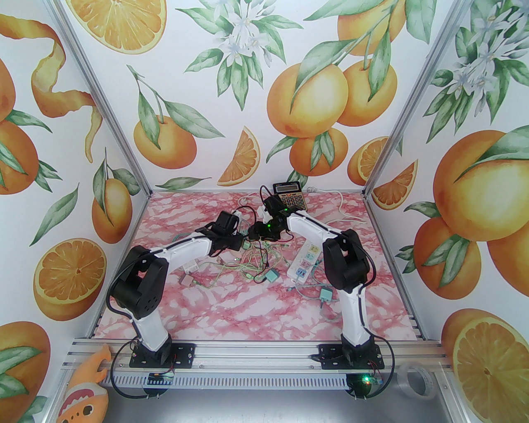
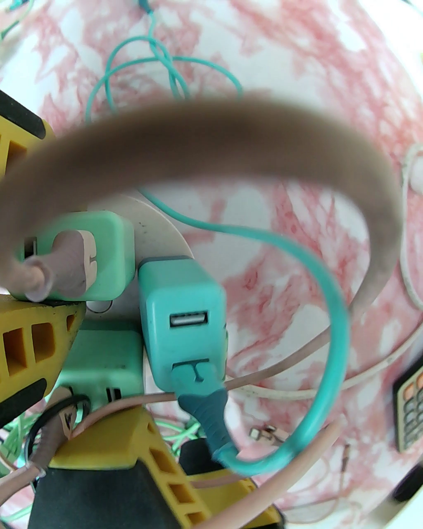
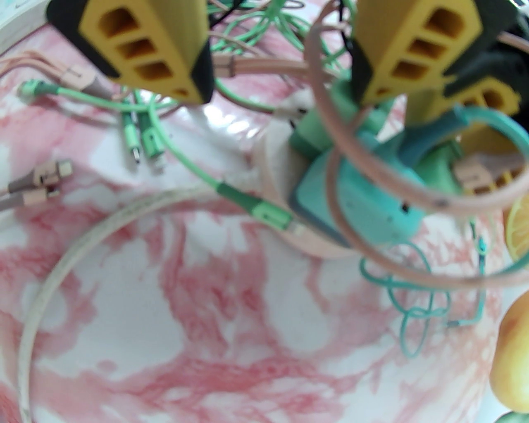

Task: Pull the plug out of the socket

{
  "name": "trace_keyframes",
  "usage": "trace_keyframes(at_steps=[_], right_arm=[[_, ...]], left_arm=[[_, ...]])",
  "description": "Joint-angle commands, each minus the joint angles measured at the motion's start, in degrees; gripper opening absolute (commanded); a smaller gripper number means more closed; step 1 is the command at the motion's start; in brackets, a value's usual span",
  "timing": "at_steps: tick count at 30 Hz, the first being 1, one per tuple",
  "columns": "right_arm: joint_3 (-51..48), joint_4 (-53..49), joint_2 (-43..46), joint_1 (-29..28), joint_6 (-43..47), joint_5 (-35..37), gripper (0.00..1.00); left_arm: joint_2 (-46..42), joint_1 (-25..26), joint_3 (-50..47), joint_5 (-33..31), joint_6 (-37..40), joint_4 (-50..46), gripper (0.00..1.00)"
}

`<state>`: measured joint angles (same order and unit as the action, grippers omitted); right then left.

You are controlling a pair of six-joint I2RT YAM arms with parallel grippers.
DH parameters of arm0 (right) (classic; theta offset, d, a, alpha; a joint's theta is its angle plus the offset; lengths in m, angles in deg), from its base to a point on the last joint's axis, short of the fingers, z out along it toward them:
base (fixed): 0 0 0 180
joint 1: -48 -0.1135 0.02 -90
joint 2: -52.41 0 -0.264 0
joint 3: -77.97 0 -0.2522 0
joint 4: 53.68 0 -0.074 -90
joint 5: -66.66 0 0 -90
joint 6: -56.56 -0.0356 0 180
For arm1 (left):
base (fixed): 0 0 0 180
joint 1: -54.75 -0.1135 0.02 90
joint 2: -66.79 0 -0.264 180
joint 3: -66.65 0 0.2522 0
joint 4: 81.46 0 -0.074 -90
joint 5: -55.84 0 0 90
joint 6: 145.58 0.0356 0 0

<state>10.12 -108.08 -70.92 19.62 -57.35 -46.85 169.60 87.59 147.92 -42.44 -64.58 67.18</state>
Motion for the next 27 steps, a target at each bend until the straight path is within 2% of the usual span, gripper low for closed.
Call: trace_keyframes(at_steps=[1,5,11,14,20,24,27], right_arm=[[-1.7,-6.5,-4.8,-0.3,0.6,7.4,0.59],[-1.3,-6.9,-5.1,-0.4,0.7,7.7,0.59],[-1.2,-7.1,-5.2,-0.5,0.9,8.0,0.59],[-1.0,-7.3,-5.3,-0.5,1.0,8.2,0.59],[-0.7,-7.3,-5.4,-0.5,1.0,8.0,0.59],[-0.6,-7.4,-5.4,-0.5,1.0,8.1,0.59],[-0.5,-7.5,-5.5,-0.5,1.0,8.1,0.59]], left_arm=[[-2.8,5.0,3.6,-1.3,5.1,0.7,0.00],[-1.6,7.2,4.4,-4.2,7.5,-0.7,0.00],[-2.2,6.7,4.2,-4.5,6.5,-0.9,0.00],[-3.6,1.3,4.5,5.8,1.5,-1.5,0.00],[-3.2,-4.3,6.0,14.0,-2.9,-3.2,0.00],[-2.6,-3.6,6.9,13.1,-0.9,-4.3,0.00],[-2.0,-1.6,8.1,9.5,1.8,-5.8,0.00]])
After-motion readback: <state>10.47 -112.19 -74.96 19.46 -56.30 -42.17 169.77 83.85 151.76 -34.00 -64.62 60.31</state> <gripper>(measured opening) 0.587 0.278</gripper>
